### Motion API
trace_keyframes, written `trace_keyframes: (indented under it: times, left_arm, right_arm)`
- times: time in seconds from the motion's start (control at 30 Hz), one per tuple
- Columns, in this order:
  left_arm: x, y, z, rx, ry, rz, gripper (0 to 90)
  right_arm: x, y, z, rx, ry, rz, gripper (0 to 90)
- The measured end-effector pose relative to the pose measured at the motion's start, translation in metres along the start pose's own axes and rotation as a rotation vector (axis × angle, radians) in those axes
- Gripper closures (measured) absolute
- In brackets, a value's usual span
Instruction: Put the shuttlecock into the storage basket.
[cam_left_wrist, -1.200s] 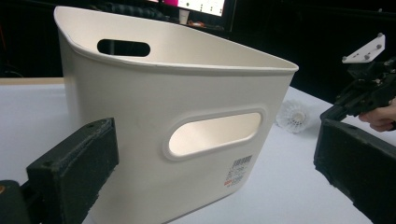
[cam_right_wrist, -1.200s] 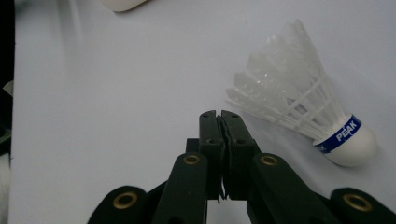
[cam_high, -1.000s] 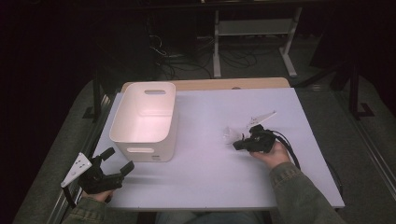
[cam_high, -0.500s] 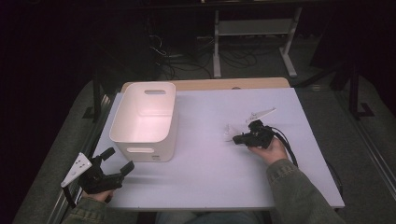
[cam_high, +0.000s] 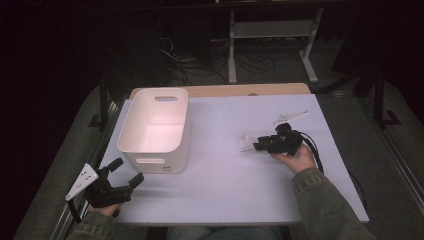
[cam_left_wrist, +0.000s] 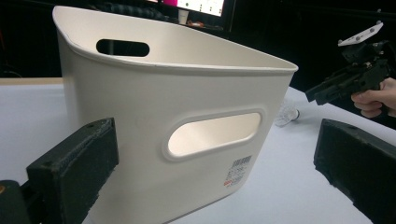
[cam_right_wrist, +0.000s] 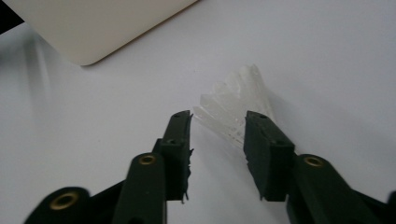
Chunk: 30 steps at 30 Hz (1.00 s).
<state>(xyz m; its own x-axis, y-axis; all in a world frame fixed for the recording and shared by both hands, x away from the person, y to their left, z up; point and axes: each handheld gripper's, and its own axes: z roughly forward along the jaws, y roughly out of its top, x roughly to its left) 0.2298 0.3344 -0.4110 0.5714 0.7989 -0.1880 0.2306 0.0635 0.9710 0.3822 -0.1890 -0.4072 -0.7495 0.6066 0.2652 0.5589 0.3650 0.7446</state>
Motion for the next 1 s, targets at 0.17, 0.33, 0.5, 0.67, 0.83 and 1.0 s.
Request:
trace_keyframes:
  times: [0.17,0.33,0.5,0.67,0.83,1.0]
  left_arm:
    - [0.0,0.0,0.0,0.001,0.0,0.001,0.0]
    - [0.0,0.0,0.0,0.0,0.0,0.001,0.0]
    - [0.0,0.0,0.0,0.0,0.002,0.003,0.0]
    - [0.0,0.0,0.0,-0.001,0.001,0.003,0.0]
    - [0.0,0.0,0.0,0.0,0.001,0.002,0.0]
    - [0.0,0.0,0.0,0.0,0.0,0.003,0.0]
  right_arm:
    - [0.0,0.0,-0.004,-0.009,-0.019,0.006,32.1]
    - [-0.001,0.004,-0.007,0.016,-0.027,0.004,15.3]
    - [-0.003,0.01,-0.011,0.042,-0.032,-0.012,6.7]
    - [-0.007,0.016,-0.012,0.095,-0.034,-0.024,0.0]
    - [-0.009,0.021,-0.012,0.137,-0.025,-0.048,0.0]
    - [-0.015,0.029,-0.013,0.167,-0.015,-0.095,0.0]
